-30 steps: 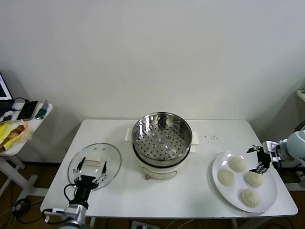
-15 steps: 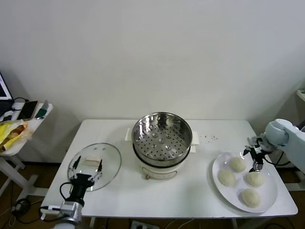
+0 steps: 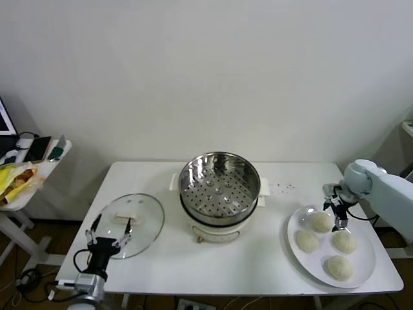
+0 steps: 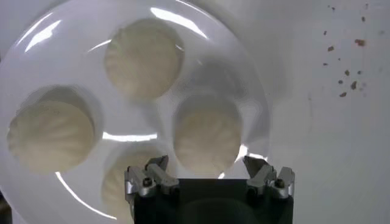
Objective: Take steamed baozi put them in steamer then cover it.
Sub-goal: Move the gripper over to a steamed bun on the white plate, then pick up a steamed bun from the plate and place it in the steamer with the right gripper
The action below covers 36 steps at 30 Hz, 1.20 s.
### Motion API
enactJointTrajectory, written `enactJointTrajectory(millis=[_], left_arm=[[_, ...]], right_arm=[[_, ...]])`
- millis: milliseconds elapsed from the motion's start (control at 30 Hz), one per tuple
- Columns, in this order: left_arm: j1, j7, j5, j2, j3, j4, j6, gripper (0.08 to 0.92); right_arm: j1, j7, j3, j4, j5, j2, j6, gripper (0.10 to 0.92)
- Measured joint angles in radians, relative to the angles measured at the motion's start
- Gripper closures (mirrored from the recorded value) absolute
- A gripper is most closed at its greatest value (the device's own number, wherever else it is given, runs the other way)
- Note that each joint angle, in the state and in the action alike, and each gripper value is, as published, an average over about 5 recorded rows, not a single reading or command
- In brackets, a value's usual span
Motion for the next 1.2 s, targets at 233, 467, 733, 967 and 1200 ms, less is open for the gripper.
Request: enactJointTrajectory(millis=[233, 467, 733, 967, 1200], left_arm=[[0.006, -0.011, -0.008, 0.007, -0.011, 0.006, 0.007, 0.177], [0.012, -0.020, -0.012, 0.008, -0.023, 0.008, 0.013, 0.177], [0.018, -0.026, -0.017, 0.012, -0.030, 0.014, 0.014, 0.177], [0.017, -0.035, -0.021, 0.017, -0.027, 0.016, 0.020, 0.177], [0.017, -0.061, -0.035, 0.017, -0.021, 0.009, 0.035, 0.177]], right_arm=[[0.001, 0.001, -0.017, -0.018, -0.006, 0.023, 0.005, 0.279], [0.002, 0.001, -0.022, -0.023, -0.005, 0.026, 0.008, 0.406], [0.030, -0.003, -0.040, -0.006, 0.006, 0.016, 0.029, 0.420], [0.168, -0.037, -0.123, 0.038, 0.015, 0.033, 0.117, 0.414], [0.397, -0.103, -0.250, 0.055, 0.022, 0.116, 0.255, 0.395]])
